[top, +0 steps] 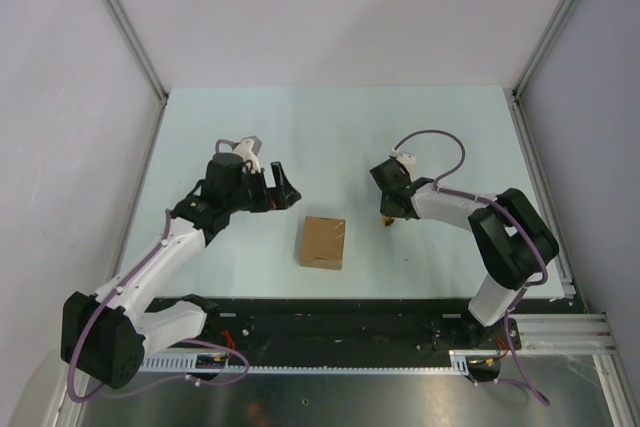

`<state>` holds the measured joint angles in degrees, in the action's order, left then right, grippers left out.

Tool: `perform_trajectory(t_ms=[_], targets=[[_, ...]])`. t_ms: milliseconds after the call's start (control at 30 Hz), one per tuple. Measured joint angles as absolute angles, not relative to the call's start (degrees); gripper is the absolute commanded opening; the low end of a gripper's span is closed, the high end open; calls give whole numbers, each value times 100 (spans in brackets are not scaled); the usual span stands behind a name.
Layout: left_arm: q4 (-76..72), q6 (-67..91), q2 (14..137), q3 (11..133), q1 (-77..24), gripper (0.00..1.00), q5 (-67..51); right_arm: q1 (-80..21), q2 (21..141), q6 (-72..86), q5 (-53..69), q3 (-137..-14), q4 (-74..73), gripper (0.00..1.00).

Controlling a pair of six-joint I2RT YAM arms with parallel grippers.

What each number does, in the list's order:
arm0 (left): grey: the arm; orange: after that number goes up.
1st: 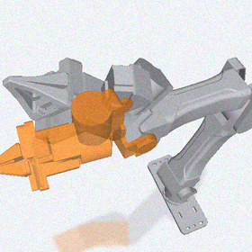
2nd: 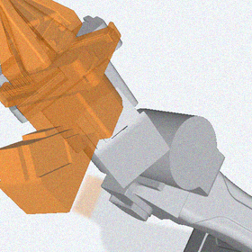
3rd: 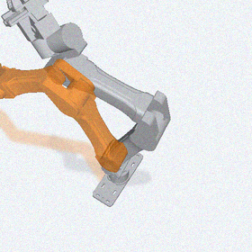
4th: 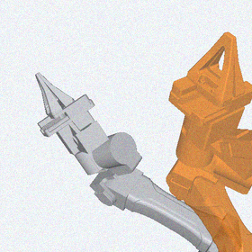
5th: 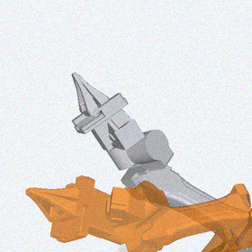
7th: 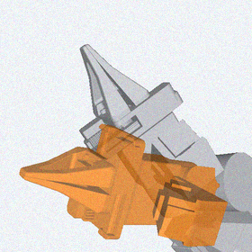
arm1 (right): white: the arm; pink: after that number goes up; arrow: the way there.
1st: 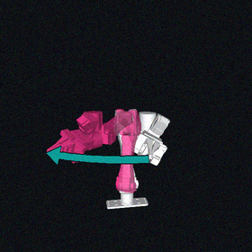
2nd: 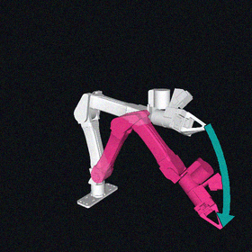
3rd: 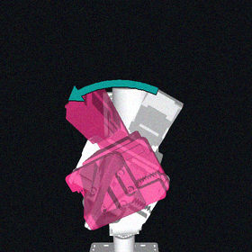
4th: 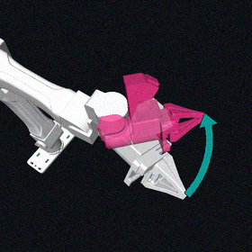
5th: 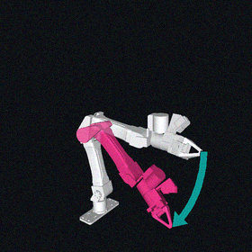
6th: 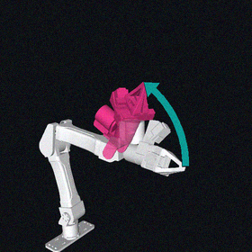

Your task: Unpack the express box

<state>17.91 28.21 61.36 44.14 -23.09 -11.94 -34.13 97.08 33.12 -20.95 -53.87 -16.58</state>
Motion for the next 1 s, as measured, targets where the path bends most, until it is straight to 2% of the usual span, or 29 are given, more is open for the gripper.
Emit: perform_trajectory(t_ms=[167, 267, 567, 833, 1000], targets=[[1817, 2799, 6195, 4567, -2311, 100, -1194, -3380, 9601, 3197, -2014, -5417, -1684, 0], [1857, 2790, 6213, 4777, -2309, 100, -1225, -3306, 9150, 2947, -1678, -5446, -1695, 0], [1806, 2790, 6569, 5682, -2311, 100, -1699, -3083, 7767, 2196, 290, -5446, -1570, 0], [1855, 2604, 6807, 5944, -2250, 100, -2180, -3089, 7454, 2018, 1896, -5446, -1522, 0], [1879, 2547, 6807, 6071, -1841, 100, -2827, -3179, 7113, 1619, 2630, -5443, -1629, 0]])
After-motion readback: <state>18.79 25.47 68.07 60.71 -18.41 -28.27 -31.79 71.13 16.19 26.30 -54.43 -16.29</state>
